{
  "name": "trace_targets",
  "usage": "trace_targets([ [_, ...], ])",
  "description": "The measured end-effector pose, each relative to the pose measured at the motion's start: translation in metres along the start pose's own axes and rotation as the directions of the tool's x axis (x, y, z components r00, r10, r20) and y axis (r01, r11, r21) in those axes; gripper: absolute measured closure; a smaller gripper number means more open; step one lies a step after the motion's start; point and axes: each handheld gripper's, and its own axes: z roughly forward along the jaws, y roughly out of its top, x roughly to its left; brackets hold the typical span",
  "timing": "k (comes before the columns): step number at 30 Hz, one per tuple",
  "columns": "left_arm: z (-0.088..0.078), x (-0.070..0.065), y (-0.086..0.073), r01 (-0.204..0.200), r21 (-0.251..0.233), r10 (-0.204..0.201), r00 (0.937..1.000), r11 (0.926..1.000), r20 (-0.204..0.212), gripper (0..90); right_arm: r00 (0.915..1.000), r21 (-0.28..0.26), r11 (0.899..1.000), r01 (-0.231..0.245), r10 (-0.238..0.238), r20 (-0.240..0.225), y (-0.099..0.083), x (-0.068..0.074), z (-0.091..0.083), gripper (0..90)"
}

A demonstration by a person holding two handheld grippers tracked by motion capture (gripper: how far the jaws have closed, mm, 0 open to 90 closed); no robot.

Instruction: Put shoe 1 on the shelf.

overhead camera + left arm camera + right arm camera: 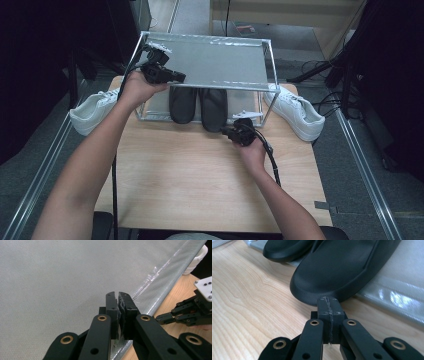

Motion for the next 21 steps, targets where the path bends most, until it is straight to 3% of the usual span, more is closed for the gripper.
trace_targets([
  [4, 0.000, 0.000, 0.000, -0.003, 0.001, 0.003, 1.0000, 1.0000, -0.002, 87.1, 0.9996, 0.003, 1.000, 0.024, -0.024, 0.012, 0.006, 0.006, 0.009, 90.0],
  [14, 0.000, 0.000, 0.000, -0.004, -0.001, 0.004, 1.0000, 1.0000, -0.003, 87.1, 0.9996, 0.007, 1.000, 0.029, -0.029, 0.000, 0.021, 0.017, 0.031, 90.0],
  [21, 0.000, -0.001, 0.000, -0.012, -0.003, 0.012, 0.9999, 0.9999, -0.010, 87.1, 0.9994, -0.005, 0.999, 0.034, -0.034, -0.006, 0.026, 0.015, 0.030, 90.0],
])
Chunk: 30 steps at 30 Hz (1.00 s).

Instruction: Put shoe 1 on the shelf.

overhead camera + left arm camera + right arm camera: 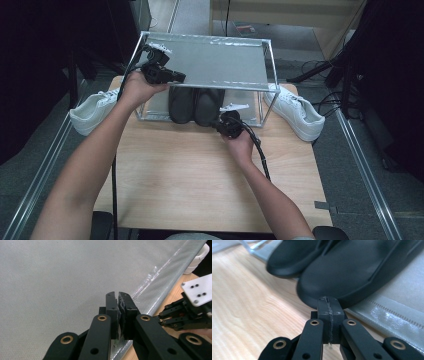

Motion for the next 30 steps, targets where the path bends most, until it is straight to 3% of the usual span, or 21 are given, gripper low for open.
trace_targets([
  [4, 0.000, -0.002, 0.001, 0.020, 0.005, -0.020, 0.9997, 0.9998, -0.017, 84.9, 0.9977, 0.002, 1.000, 0.023, -0.023, -0.064, 0.001, 0.005, -0.011, 86.6],
  [7, -0.001, -0.006, 0.002, -0.018, 0.008, 0.018, 0.9983, 0.9998, -0.056, 81.3, 0.9930, -0.013, 0.999, 0.032, -0.033, -0.114, -0.001, 0.009, -0.019, 82.2],
  [9, -0.003, -0.006, 0.003, 0.003, 0.010, -0.002, 0.9986, 0.9999, -0.053, 76.7, 0.9888, -0.051, 0.997, 0.063, -0.069, -0.132, -0.004, 0.012, -0.027, 77.9],
  [12, -0.006, -0.006, 0.004, 0.021, 0.016, -0.021, 0.9990, 0.9996, -0.041, 67.5, 0.9823, -0.063, 0.994, 0.089, -0.098, -0.159, -0.006, 0.015, -0.035, 70.5],
  [18, -0.022, -0.026, 0.006, -0.021, -0.016, 0.021, 0.9996, 0.9996, -0.020, 54.8, 0.9791, -0.104, 0.987, 0.122, -0.137, -0.150, -0.010, 0.020, -0.054, 60.4],
  [21, -0.029, -0.036, 0.007, -0.026, -0.017, 0.026, 0.9996, 0.9995, -0.010, 51.3, 0.9840, -0.088, 0.990, 0.113, -0.123, -0.129, -0.012, 0.021, -0.061, 53.9],
  [26, -0.035, -0.052, 0.001, -0.056, -0.006, 0.056, 0.9983, 0.9984, 0.013, 44.7, 0.9830, -0.110, 0.990, 0.092, -0.108, -0.149, -0.020, 0.019, -0.072, 46.9],
  [30, -0.036, -0.056, -0.004, -0.049, -0.003, 0.049, 0.9983, 0.9988, 0.033, 39.0, 0.9799, -0.083, 0.994, 0.073, -0.087, -0.180, -0.024, 0.016, -0.081, 38.5],
])
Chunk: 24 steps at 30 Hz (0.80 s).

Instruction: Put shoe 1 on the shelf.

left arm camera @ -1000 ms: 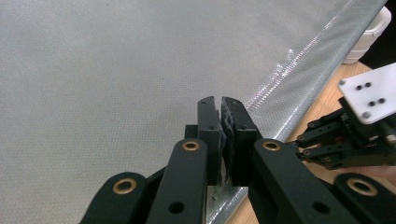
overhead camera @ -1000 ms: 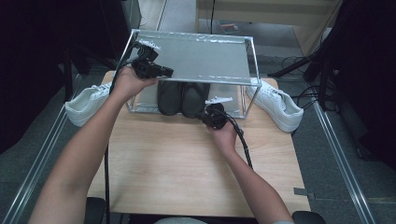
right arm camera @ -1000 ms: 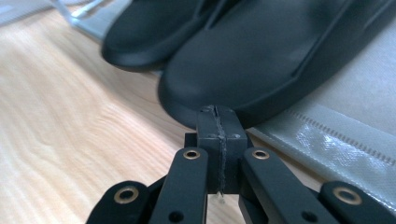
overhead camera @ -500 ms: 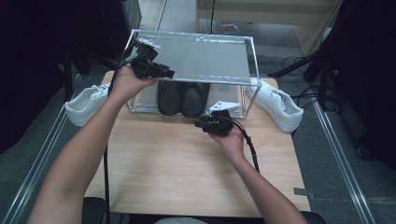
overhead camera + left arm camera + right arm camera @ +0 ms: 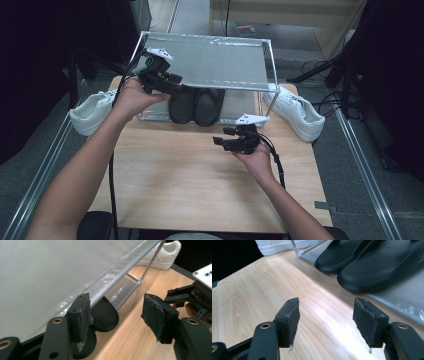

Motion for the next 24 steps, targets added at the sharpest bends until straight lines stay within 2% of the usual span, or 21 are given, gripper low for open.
trace_targets([
  [2, -0.001, -0.003, -0.003, 0.000, -0.008, 0.000, 1.0000, 1.0000, 0.005, 37.5, 0.9999, 0.003, 1.000, -0.016, 0.016, 0.003, -0.002, 0.001, -0.004, 34.1],
  [4, -0.002, -0.008, -0.006, -0.013, -0.010, 0.013, 0.9999, 0.9999, 0.004, 37.0, 0.9999, 0.006, 1.000, -0.002, 0.002, -0.011, -0.004, 0.001, -0.008, 24.0],
  [9, 0.000, -0.017, -0.017, -0.014, -0.011, 0.015, 0.9995, 0.9998, 0.028, 37.0, 0.9992, 0.014, 1.000, -0.026, 0.026, -0.031, -0.010, 0.002, -0.016, 16.1],
  [10, 0.000, -0.019, -0.020, -0.012, -0.014, 0.012, 0.9994, 0.9998, 0.033, 37.0, 0.9995, 0.010, 1.000, -0.018, 0.019, -0.026, -0.010, 0.002, -0.017, 16.0],
  [12, 0.000, -0.022, -0.026, -0.017, -0.017, 0.018, 0.9994, 0.9997, 0.029, 37.0, 0.9998, 0.000, 1.000, 0.002, -0.002, 0.017, -0.013, 0.005, -0.020, 16.6],
  [14, 0.001, -0.024, -0.032, -0.022, -0.016, 0.023, 0.9994, 0.9996, 0.027, 37.0, 0.9987, -0.009, 1.000, 0.019, -0.018, 0.048, -0.017, 0.008, -0.026, 22.2],
  [17, 0.002, -0.027, -0.041, -0.024, -0.017, 0.025, 0.9993, 0.9996, 0.029, 37.1, 0.9998, -0.025, 1.000, -0.009, 0.009, 0.018, -0.020, 0.007, -0.035, 30.5],
  [24, 0.006, -0.030, -0.061, -0.019, -0.016, 0.019, 0.9995, 0.9997, 0.026, 37.0, 0.9986, -0.046, 0.999, -0.020, 0.023, 0.048, -0.022, 0.006, -0.051, 35.8],
])
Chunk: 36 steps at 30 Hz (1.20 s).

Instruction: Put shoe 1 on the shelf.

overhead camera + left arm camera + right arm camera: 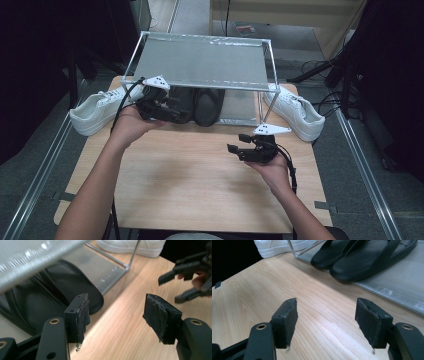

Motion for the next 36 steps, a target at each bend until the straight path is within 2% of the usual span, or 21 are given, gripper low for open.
trace_targets([
  [4, 0.003, 0.001, -0.014, 0.022, -0.008, -0.022, 0.9997, 0.9997, 0.002, 37.1, 0.9999, 0.010, 1.000, -0.010, 0.010, 0.003, -0.004, -0.001, -0.007, 37.8],
  [9, 0.005, 0.004, -0.032, 0.050, -0.012, -0.050, 0.9988, 0.9987, 0.004, 36.9, 0.9999, -0.002, 1.000, 0.015, -0.015, -0.009, -0.010, -0.002, -0.016, 45.6],
  [11, 0.006, 0.005, -0.036, 0.042, 0.024, -0.042, 0.9991, 0.9988, -0.003, 36.4, 0.9997, -0.011, 1.000, 0.021, -0.021, -0.012, -0.013, -0.002, -0.018, 47.2],
  [12, 0.006, 0.004, -0.039, 0.038, 0.022, -0.038, 0.9992, 0.9990, -0.011, 36.3, 0.9996, -0.012, 1.000, 0.024, -0.024, -0.016, -0.014, -0.003, -0.019, 48.5],
  [14, 0.005, 0.005, -0.046, 0.054, 0.005, -0.054, 0.9985, 0.9985, 0.004, 36.3, 0.9990, -0.007, 0.999, 0.040, -0.041, -0.016, -0.017, -0.003, -0.019, 50.3],
  [17, 0.005, 0.005, -0.055, 0.047, 0.013, -0.047, 0.9989, 0.9988, 0.005, 36.2, 0.9996, 0.007, 1.000, 0.012, -0.012, -0.027, -0.019, -0.004, -0.017, 49.5],
  [18, 0.004, 0.006, -0.059, 0.051, 0.012, -0.051, 0.9987, 0.9986, 0.006, 36.2, 0.9996, 0.012, 1.000, 0.018, -0.018, -0.019, -0.020, -0.005, -0.015, 48.2],
  [19, 0.004, 0.007, -0.060, 0.050, 0.015, -0.050, 0.9987, 0.9986, 0.011, 36.2, 0.9985, 0.034, 0.998, 0.055, -0.055, -0.006, -0.023, -0.005, -0.013, 48.4],
  [21, 0.003, 0.010, -0.065, 0.065, 0.013, -0.065, 0.9976, 0.9978, 0.023, 36.3, 0.9963, 0.051, 0.995, 0.085, -0.085, 0.007, -0.025, -0.003, -0.010, 49.2],
  [28, -0.003, 0.020, -0.081, 0.119, 0.019, -0.119, 0.9928, 0.9928, 0.012, 36.5, 0.9992, 0.055, 0.998, 0.041, -0.040, -0.003, -0.020, -0.011, -0.006, 48.8],
  [30, -0.006, 0.022, -0.085, 0.120, 0.023, -0.121, 0.9926, 0.9925, 0.010, 40.1, 0.9995, 0.050, 0.998, 0.030, -0.030, -0.007, -0.019, -0.014, -0.005, 48.7],
  [33, -0.012, 0.026, -0.092, 0.143, 0.001, -0.143, 0.9896, 0.9897, 0.008, 39.7, 0.9999, 0.045, 0.999, 0.014, -0.014, -0.008, -0.016, -0.017, -0.005, 47.9],
  [36, -0.020, 0.030, -0.098, 0.168, -0.030, -0.167, 0.9857, 0.9854, 0.024, 35.3, 0.9999, 0.042, 0.999, 0.000, 0.000, -0.013, -0.015, -0.019, -0.006, 48.0],
])
